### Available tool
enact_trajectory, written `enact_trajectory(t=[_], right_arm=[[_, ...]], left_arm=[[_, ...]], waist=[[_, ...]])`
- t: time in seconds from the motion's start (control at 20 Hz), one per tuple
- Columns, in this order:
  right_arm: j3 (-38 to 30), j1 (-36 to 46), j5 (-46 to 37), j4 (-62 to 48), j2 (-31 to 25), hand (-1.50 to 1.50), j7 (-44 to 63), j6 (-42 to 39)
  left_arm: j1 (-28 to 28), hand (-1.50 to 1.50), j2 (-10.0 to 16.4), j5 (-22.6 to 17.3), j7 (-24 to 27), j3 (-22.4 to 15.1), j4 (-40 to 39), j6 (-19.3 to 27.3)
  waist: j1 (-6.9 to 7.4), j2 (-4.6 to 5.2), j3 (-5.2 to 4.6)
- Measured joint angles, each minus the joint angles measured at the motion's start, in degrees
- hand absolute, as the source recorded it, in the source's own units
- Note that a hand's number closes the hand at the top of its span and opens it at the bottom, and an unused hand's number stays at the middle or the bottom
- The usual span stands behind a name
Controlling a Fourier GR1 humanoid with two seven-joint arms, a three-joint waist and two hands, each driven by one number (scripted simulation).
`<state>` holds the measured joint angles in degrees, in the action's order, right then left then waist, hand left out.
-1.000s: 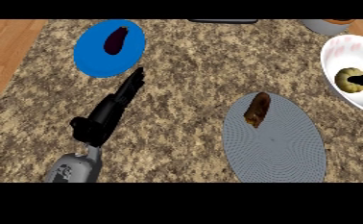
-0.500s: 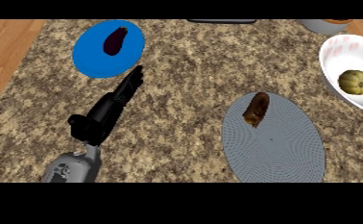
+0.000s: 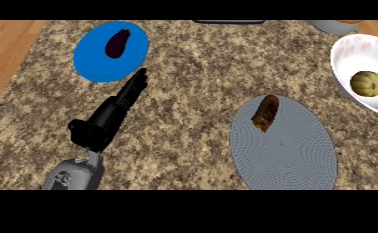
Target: Pick the squash from the placemat and place it in the bowl
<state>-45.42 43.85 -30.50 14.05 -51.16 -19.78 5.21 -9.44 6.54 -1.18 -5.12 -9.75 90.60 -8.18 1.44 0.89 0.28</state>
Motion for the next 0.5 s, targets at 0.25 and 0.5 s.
enact_trajectory(t=[0.25, 0.5], right_arm=[[-5.2, -6.3, 4.9, -2.1, -5.2, -1.50, -4.5, -4.0], [-8.7, -12.8, 8.2, -4.0, -9.1, -1.50, -8.8, -9.3]], left_arm=[[1.9, 0.00, 0.1, 0.0, 1.3, 0.0, 0.5, -0.3], [2.3, 0.00, 0.0, 0.4, 1.9, 0.0, 0.1, -0.3]], waist=[[-0.30, -0.06, 0.09], [-0.64, -0.01, 0.21]])
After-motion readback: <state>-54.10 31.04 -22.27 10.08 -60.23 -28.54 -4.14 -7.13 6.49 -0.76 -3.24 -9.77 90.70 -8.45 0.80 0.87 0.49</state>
